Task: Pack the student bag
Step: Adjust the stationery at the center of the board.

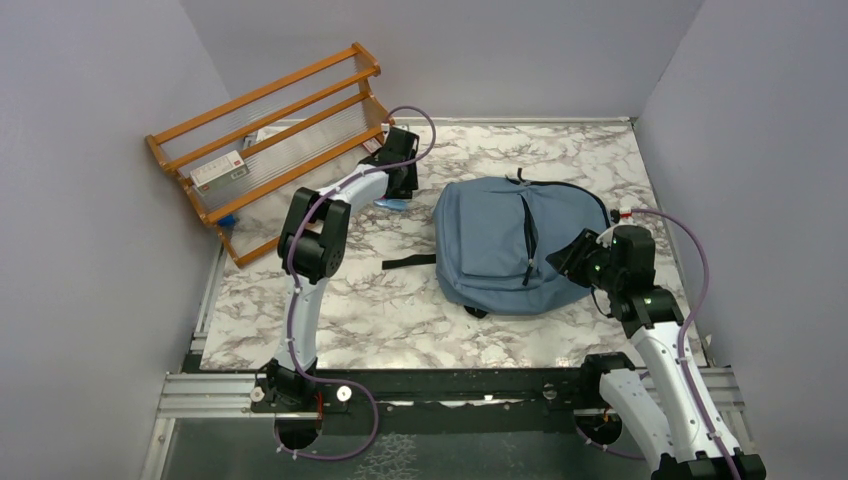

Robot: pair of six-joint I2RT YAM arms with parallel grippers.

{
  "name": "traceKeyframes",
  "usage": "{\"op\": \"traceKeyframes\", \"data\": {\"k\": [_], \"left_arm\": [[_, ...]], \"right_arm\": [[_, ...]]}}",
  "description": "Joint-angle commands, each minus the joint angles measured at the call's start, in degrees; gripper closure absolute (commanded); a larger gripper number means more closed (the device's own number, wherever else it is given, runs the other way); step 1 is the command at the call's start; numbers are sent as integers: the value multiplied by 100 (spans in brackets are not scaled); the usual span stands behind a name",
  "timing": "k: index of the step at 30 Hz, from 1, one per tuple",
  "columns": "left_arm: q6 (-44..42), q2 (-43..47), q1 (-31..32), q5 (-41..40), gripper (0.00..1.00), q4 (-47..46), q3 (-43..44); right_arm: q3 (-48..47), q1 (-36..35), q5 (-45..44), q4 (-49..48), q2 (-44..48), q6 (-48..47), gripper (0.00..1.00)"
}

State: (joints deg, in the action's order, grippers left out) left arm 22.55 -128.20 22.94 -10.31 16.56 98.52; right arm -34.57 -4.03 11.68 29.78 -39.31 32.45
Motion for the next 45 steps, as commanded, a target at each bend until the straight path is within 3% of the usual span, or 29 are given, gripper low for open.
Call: {"op": "traceKeyframes", "data": {"k": [1,21,38,45], "left_arm": [[-168,82,-35,319,54,-73,-206],[-705,1233,-97,843,54,-30,-1541],[-419,2775,-97,591,54,-144,-3384],[-426,3075,-98,798,54,-215,-3292]], "right_arm": [[3,-2,133,-16,12,-99,59],[11,-1,215,-16,52,-108,59],[32,-1,225,-42,46,-107,59],[29,-1,231,-56,-41,-134,59]]}}
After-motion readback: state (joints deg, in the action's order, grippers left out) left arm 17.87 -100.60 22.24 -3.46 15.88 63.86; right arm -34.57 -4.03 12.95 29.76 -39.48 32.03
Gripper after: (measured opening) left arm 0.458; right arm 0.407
